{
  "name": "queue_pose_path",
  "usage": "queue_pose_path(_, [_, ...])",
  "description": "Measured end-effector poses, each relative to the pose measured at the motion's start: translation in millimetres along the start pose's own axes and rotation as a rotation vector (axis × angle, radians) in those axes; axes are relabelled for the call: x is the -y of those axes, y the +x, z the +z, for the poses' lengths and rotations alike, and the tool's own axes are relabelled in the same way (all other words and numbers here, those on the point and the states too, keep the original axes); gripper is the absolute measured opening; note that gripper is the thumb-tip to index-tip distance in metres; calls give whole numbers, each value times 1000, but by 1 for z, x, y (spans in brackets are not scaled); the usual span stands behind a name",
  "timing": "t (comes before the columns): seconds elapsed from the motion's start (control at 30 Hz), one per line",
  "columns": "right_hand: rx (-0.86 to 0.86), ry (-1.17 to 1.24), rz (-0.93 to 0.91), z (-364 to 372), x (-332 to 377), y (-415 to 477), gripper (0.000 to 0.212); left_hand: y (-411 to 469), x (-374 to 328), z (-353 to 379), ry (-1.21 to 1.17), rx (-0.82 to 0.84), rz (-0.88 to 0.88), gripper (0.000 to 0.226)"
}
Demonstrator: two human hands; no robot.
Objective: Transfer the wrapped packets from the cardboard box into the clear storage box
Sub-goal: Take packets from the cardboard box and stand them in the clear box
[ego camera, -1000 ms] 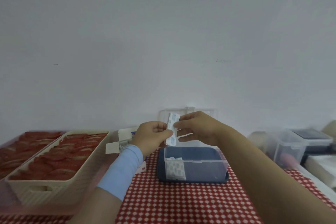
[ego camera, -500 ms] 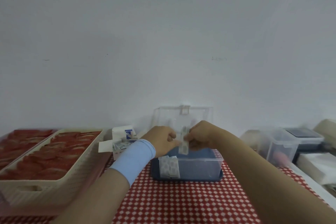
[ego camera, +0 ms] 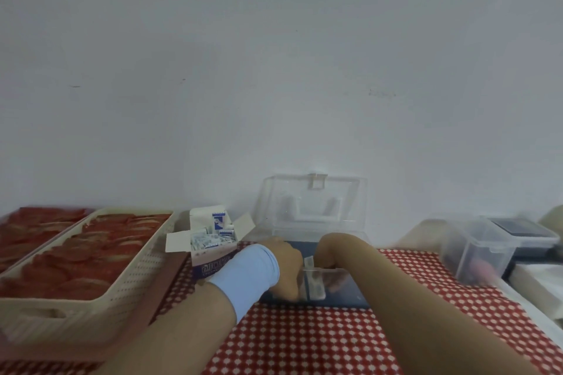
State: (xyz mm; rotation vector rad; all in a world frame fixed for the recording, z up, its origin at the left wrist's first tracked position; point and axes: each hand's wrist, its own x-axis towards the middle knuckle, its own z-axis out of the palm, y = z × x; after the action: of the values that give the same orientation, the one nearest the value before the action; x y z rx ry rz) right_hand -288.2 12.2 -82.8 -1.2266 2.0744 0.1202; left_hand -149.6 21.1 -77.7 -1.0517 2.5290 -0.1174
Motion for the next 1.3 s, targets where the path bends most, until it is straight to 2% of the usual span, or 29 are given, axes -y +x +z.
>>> queue_pose_path(0.1, [-3,-118,-11,1,3,-2,21,-1,-2,0,5,-31,-3,38])
queue_pose_path(0.23, [-108,-269,-90,-1,6,-1,24,0,-1,2,-11,-35,-14,38])
queue_pose_path(0.3, [-129,-364,-99,-1,6,-2,18,0,-3,2,-15,-32,-11,37])
queue_pose_path(0.47, [-146,-355,-135,-1,2,-4,17,-2,-4,2,5,-46,-7,40])
queue_pose_path(0.67, [-183,-237,-117,0,-1,1,20,-3,-5,2,5,-58,-7,40])
queue_pose_path(0.73, [-187,-230,-129,0,-1,1,30,-4,-5,2,22,-63,-3,39])
queue_pose_path(0.87, [-187,-211,-145,-6,-6,-6,12,-2,-1,4,-58,-66,-7,35])
queue_pose_path(0.93, [-192,-206,-172,-11,-8,-13,14,-3,3,5,-149,-86,-12,34])
queue_pose_path(1.03, [-205,-28,-172,-23,-4,-28,22,-16,15,-6,-259,-218,15,37])
queue_pose_path(1.1, [-251,89,-205,-32,6,-38,23,-34,31,-18,-412,-363,48,34])
queue_pose_path(1.23, [-499,232,-547,-37,39,-56,20,-71,80,-28,-674,-746,-82,22])
queue_pose_path(1.3, [-528,245,-741,-29,59,-64,21,-81,106,-18,-742,-877,-222,20])
